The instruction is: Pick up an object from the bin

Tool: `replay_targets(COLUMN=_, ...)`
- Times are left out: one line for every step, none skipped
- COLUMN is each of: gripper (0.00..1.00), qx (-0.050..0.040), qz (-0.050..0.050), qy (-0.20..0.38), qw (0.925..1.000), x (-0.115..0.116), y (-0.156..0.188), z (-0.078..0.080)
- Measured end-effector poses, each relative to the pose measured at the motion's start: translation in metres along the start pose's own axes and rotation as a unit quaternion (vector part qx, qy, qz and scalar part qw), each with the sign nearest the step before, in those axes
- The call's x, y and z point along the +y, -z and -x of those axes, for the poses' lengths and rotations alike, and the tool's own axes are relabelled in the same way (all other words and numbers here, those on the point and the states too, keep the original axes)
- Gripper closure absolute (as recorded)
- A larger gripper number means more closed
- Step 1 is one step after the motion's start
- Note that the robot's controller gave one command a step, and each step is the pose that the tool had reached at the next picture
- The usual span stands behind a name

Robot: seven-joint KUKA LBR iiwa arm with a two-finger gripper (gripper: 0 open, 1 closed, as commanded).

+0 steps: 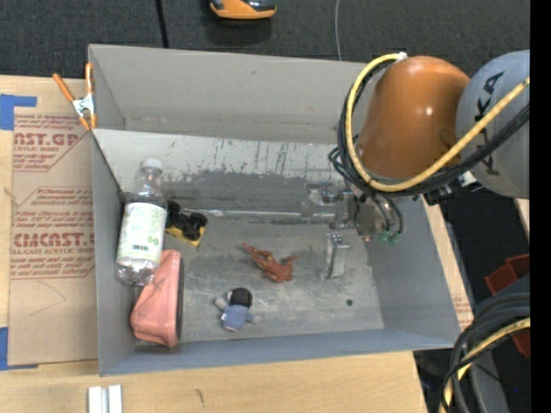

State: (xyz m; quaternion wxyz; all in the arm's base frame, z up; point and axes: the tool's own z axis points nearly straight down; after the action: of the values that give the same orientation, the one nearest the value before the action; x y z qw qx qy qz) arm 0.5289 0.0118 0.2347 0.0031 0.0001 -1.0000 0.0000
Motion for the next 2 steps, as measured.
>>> replay_targets(gripper=0.0, qx=-0.0042, qz=0.0, qy=0.0, qw=1.0, x=0.0, y=0.005, z=0.001)
replay_targets(gripper=0.0, qx=-0.0075, qz=0.0, qy=0.027, qw=0.9996, x=0.01, y=-0.044, z=0.004)
